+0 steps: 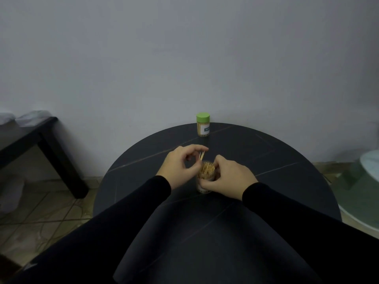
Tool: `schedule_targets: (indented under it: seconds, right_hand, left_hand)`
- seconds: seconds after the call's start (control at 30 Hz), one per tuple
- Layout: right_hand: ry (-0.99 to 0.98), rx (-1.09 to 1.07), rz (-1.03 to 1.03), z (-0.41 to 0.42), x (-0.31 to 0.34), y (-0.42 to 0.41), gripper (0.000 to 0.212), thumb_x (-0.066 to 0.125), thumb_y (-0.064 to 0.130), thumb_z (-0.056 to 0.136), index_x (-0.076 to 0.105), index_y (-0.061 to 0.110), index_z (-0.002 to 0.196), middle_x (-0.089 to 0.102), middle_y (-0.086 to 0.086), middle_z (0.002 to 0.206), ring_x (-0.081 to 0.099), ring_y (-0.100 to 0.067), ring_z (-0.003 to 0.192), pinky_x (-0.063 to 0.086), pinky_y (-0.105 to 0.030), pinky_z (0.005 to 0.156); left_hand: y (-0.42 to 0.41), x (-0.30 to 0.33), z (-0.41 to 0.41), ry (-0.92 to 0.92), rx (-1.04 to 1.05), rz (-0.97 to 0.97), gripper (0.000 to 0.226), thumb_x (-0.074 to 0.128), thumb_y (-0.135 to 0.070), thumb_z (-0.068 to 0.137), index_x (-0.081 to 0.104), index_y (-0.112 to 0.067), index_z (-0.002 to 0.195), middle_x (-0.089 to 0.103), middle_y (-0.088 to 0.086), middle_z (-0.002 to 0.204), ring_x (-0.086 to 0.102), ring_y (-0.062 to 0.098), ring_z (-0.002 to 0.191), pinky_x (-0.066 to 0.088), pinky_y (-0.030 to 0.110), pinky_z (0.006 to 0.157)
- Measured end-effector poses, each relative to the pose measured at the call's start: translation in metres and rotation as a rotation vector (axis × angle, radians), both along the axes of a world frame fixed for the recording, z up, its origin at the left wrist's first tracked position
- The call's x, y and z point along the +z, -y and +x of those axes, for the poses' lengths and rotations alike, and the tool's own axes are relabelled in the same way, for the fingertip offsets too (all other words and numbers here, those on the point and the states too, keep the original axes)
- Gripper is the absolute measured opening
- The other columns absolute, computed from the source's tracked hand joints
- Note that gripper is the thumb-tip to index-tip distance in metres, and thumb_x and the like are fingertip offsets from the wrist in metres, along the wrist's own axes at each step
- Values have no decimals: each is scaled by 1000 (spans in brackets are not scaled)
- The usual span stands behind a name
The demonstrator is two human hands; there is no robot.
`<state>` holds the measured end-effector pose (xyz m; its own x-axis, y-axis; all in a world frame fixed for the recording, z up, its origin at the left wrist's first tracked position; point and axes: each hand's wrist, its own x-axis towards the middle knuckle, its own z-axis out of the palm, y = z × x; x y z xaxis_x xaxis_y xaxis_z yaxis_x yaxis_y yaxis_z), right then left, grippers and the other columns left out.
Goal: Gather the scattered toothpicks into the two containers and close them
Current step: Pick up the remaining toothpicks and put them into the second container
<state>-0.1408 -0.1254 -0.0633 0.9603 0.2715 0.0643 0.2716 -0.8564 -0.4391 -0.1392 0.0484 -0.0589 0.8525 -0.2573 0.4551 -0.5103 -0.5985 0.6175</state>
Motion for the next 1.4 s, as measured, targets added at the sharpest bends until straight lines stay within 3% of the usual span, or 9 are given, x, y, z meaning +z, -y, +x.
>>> schedule_targets:
  seconds: [0.17, 0.3, 0.53, 0.67, 0.87, 1.0, 1.13, 1.27, 1.4]
  right_hand:
    - [-16, 7, 13, 0, 1, 0, 51, 63, 70, 71, 45, 29, 94, 60, 11, 83, 58, -4, 74, 51, -27, 66]
    - [-23, 2, 8, -1, 1, -1, 51, 64, 70, 71, 45, 29, 95, 59, 11, 84, 58, -4, 74, 51, -27, 66]
    - [-11, -12, -6, -7, 6, 2, 51, 65, 69, 71, 46, 28, 94, 59, 10, 83, 57, -4, 72, 46, -24, 60]
    - [-39, 15, -12, -14, 12, 7, 47, 69, 63, 71, 47, 26, 90, 58, 8, 82, 56, -5, 72, 43, -23, 59]
    - [-70, 54, -3, -23, 20, 27, 39, 73, 56, 70, 44, 31, 80, 58, 9, 78, 54, -3, 68, 39, -18, 55]
    - [-54, 20, -67, -23, 24, 47, 42, 72, 59, 67, 47, 27, 78, 61, 6, 77, 57, -8, 68, 42, -22, 54]
    - [-62, -5, -84, -23, 24, 61, 43, 72, 60, 67, 47, 27, 78, 62, 6, 79, 60, -8, 72, 48, -23, 57]
    - [-53, -10, -97, -24, 24, 66, 43, 71, 61, 67, 47, 27, 79, 62, 6, 79, 59, -9, 72, 49, -26, 61]
    - [-52, -8, -84, -24, 23, 65, 43, 71, 61, 67, 49, 27, 82, 62, 6, 80, 59, -8, 72, 49, -25, 62]
  left_hand:
    - [-10, -4, 2, 178, 10, 178, 12, 62, -31, 85, 71, -29, 94, 61, -16, 95, 47, 4, 96, 37, 16, 82]
    - [-14, -8, 8, 139, -32, 210, 34, 49, -50, 86, 76, -29, 89, 60, -19, 115, 41, 4, 108, 34, 18, 87]
    - [3, 4, 10, 36, 13, -72, 24, 44, -42, 91, 67, -38, 98, 59, -26, 106, 46, -2, 107, 33, 15, 84]
    - [15, 2, 17, -64, 62, -213, 22, 44, -22, 99, 63, -33, 104, 61, -17, 103, 52, 4, 105, 43, 28, 90]
    - [22, -21, 30, -126, -124, 344, 33, 50, -17, 96, 59, -36, 121, 49, -9, 128, 38, 10, 118, 35, 30, 102]
    - [36, -33, 34, -23, -207, 650, 36, 51, -19, 96, 54, -27, 131, 40, -4, 140, 36, 14, 121, 37, 33, 103]
    - [46, -36, 37, 128, -216, 721, 41, 53, -22, 95, 47, -26, 136, 37, -2, 144, 39, 16, 123, 39, 31, 101]
    - [54, -37, 38, 124, -240, 691, 51, 54, -20, 94, 38, -32, 141, 34, -5, 146, 38, 14, 125, 38, 30, 102]
    - [57, -32, 34, 169, -214, 642, 37, 51, -28, 96, 50, -27, 132, 44, -5, 140, 42, 14, 121, 40, 31, 99]
